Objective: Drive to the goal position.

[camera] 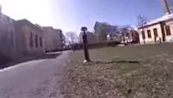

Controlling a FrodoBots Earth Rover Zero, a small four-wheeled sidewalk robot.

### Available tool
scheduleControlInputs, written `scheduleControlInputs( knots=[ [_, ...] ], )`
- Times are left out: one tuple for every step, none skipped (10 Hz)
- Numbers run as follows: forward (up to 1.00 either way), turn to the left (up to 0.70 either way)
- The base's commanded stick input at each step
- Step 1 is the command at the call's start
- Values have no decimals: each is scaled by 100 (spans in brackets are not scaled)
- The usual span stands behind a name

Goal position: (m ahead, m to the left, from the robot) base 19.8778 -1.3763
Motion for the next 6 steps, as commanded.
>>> scheduleControlInputs(
  knots=[
    [85, 0],
    [85, 15],
    [85, 34],
    [85, 34],
    [85, 34],
    [85, 34]
  ],
)
